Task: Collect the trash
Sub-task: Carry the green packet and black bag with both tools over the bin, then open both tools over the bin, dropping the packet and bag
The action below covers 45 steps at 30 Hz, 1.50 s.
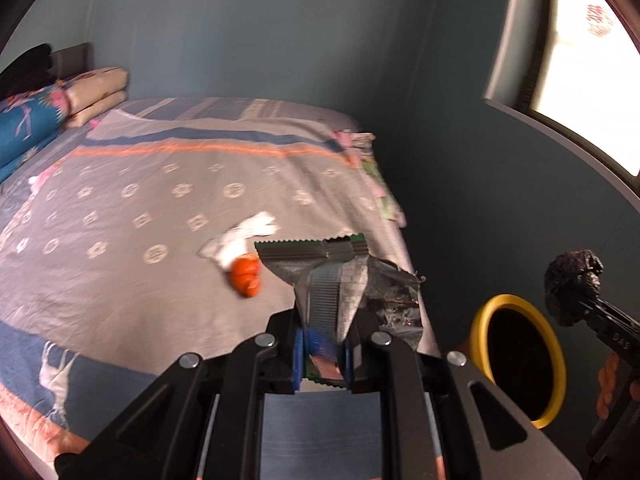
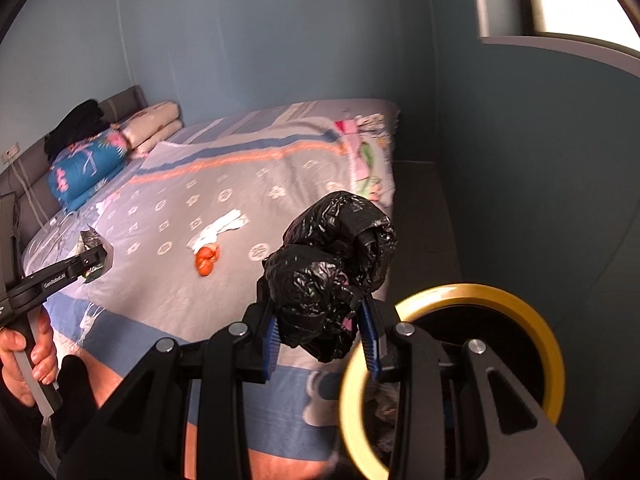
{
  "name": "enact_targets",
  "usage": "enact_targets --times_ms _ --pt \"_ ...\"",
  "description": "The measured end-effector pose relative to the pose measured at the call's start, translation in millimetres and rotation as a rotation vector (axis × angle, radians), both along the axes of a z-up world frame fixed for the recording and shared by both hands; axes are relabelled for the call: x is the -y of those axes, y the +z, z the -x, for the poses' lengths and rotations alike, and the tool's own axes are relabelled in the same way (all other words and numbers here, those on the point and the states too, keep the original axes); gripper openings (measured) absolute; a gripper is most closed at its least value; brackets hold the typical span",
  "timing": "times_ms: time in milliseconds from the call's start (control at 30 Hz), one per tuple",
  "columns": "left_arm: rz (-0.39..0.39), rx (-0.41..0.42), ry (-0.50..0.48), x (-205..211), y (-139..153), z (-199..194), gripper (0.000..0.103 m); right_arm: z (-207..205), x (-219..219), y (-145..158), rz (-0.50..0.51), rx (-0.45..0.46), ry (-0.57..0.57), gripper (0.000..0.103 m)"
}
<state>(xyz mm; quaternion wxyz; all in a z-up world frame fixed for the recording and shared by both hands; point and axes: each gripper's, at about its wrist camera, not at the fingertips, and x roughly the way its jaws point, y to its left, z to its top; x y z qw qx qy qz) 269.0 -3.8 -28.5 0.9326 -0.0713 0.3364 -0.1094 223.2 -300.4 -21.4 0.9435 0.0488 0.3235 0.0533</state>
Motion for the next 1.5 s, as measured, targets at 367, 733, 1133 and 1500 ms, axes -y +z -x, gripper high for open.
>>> enact_targets --times_ms 367,733,1133,1500 --pt "0.011 -0.006 -0.171 97.7 2.8 -4.4 0.013 23.7 70.5 4.9 -0.008 0.000 -0.111 0.032" --pt "0.022 -0.060 -0.278 171.2 -19.4 -10.1 0.013 29.7 120.2 -17.8 -0.038 -0.047 -0.196 0.033" --pt "0.025 -0.144 -0.355 227.8 -56.6 -16.8 0.014 21.9 140.0 -44.9 -0.063 -0.103 -0.251 0.033" --pt "0.022 -0.207 -0.393 246.5 -81.1 -14.2 0.017 16.0 144.8 -58.9 -0.037 -0.126 -0.270 0.036"
